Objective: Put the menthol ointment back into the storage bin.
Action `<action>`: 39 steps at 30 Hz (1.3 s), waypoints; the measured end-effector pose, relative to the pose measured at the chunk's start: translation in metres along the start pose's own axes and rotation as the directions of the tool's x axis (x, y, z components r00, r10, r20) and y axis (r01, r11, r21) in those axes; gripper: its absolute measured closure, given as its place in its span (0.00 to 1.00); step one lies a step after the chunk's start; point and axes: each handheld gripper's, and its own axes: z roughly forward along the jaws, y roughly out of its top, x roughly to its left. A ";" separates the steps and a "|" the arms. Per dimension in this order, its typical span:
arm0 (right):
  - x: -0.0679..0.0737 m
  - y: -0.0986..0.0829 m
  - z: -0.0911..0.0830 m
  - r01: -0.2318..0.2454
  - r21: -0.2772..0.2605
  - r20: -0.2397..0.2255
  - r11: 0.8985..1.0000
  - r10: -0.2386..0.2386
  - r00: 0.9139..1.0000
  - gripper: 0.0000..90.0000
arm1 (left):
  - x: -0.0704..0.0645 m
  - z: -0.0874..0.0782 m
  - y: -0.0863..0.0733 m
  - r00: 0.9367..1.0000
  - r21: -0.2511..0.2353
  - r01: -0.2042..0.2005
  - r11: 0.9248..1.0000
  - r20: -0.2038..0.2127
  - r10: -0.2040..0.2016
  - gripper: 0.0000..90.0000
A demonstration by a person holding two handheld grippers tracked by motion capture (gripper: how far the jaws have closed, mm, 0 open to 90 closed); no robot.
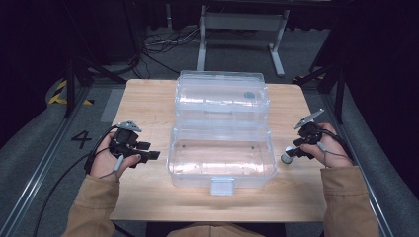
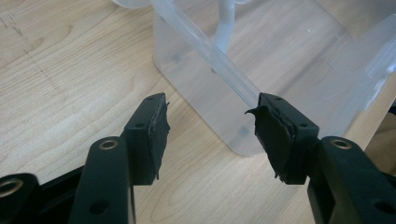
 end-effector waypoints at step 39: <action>-0.002 -0.002 0.013 0.027 0.064 -0.009 0.998 -0.027 1.000 0.56 | 0.001 0.000 -0.001 1.000 0.001 0.005 1.000 0.001 -0.005 0.49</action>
